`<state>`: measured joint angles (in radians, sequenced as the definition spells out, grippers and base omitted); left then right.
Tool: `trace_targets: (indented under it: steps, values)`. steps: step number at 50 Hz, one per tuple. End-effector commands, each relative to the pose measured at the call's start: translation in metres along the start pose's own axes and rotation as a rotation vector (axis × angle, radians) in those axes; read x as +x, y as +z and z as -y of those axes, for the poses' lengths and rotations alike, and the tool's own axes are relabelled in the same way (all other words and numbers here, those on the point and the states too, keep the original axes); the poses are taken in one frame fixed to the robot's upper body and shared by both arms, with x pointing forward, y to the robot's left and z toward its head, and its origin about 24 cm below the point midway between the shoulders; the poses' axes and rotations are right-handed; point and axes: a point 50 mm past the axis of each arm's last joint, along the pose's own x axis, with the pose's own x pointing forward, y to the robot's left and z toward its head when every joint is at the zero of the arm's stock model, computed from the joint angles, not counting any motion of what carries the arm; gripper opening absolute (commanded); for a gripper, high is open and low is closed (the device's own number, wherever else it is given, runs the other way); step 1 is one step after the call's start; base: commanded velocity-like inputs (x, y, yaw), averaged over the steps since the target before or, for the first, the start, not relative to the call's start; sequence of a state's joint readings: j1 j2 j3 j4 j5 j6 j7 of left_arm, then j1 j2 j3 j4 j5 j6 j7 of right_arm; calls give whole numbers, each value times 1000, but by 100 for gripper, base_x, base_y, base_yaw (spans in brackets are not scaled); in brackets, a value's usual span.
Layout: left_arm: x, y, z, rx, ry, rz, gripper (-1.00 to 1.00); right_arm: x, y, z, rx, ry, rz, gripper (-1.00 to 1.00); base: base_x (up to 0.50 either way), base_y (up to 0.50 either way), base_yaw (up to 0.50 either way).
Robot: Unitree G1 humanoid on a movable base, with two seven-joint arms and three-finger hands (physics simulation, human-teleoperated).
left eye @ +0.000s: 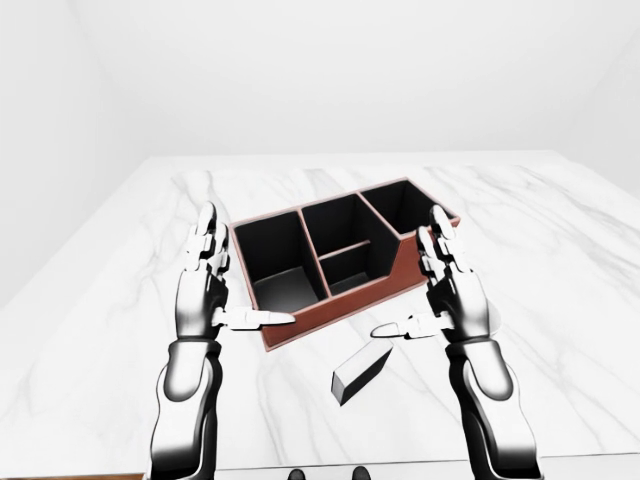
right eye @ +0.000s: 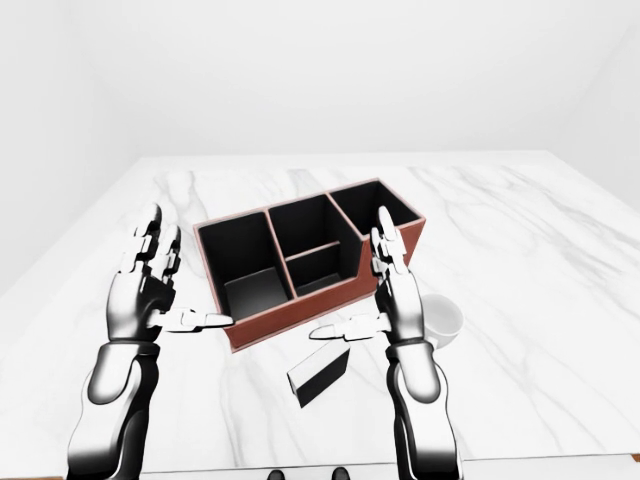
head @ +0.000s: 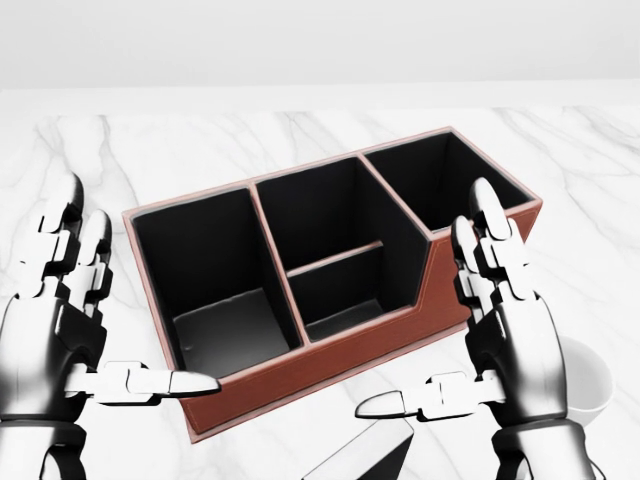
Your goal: Pick up the book and place it in the front compartment of the caddy.
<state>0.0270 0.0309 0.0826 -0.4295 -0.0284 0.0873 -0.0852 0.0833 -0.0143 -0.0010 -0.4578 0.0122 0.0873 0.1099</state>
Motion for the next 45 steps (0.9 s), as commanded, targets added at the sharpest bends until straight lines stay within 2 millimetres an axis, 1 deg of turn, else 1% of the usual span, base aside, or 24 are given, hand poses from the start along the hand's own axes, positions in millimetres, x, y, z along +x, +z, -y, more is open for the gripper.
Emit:
trace_targets:
  steps: [1, 6, 17, 19, 20, 25, 34, 38, 45]
  values:
    - [0, 1, -1, 0, 3, 3, 100, -1, 6, -1, -20, 3, 21, 100, 0, 0, 0]
    - [-1, 1, -1, 0, 3, 2, 100, -4, 9, -2, -8, 16, 35, 100, 16, 0, 0]
    - [0, 0, -1, 0, 4, 0, 100, -2, 3, -2, -9, 13, 10, 100, 50, 0, 0]
    - [0, 0, -2, 0, 4, -1, 100, -1, 2, -1, -30, -3, 6, 100, 47, 0, 0]
    - [0, 0, -2, 0, 4, 1, 100, 0, 1, -1, -33, -7, 1, 100, 14, 0, 0]
    - [0, 2, -2, 0, 5, 7, 100, -1, 7, -1, -37, -1, 26, 100, 0, 0, 0]
    - [1, 2, -3, 3, 7, 7, 100, 0, 10, -2, -56, 6, 39, 100, 0, 0, 0]
    - [1, 3, -4, 4, 8, 13, 100, 0, 16, -4, -78, 15, 61, 100, 0, 0, 0]
    - [1, 2, -5, 4, 11, 9, 100, 2, 13, -6, -127, 28, 49, 100, 0, 0, 0]
